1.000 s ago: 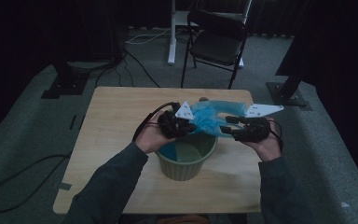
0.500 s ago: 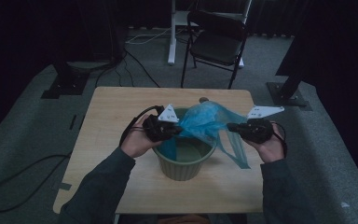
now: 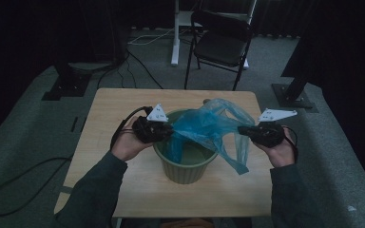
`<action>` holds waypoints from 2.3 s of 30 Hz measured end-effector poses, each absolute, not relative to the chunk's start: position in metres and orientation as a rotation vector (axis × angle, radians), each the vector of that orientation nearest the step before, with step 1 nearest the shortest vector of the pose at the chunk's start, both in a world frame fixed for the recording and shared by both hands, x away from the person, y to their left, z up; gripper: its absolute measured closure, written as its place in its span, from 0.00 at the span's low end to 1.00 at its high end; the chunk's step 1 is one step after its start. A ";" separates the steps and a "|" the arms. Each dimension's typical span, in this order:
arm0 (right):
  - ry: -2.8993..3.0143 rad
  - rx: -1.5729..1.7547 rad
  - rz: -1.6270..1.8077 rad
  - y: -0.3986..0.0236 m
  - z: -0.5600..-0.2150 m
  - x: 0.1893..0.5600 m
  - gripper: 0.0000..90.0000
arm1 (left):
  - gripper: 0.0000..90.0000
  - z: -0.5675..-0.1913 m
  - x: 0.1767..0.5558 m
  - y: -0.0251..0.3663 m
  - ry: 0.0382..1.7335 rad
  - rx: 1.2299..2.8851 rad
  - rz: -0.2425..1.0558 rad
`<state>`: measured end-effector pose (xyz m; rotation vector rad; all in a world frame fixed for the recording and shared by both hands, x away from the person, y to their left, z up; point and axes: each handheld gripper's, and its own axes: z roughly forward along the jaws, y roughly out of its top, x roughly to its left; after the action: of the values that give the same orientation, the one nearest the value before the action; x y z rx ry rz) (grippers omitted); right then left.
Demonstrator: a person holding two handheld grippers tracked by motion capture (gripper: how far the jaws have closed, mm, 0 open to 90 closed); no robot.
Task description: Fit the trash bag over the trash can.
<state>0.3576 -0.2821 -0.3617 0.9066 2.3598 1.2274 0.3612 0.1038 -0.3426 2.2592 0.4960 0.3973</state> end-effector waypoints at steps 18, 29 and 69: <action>2.393 0.812 1.257 -0.268 -0.363 0.356 1.00 | 0.58 -0.307 0.371 0.069 0.439 2.138 0.473; 2.406 0.789 1.266 -0.265 -0.365 0.355 1.00 | 0.53 -0.307 0.394 0.024 0.481 2.193 0.462; 2.400 0.926 1.183 -0.297 -0.378 0.350 0.98 | 0.97 -0.348 0.366 0.125 0.795 2.192 0.538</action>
<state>0.3495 -0.2966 -0.3782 0.9259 2.3997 1.1831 0.3656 0.1247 -0.3479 2.1924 0.7954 0.5381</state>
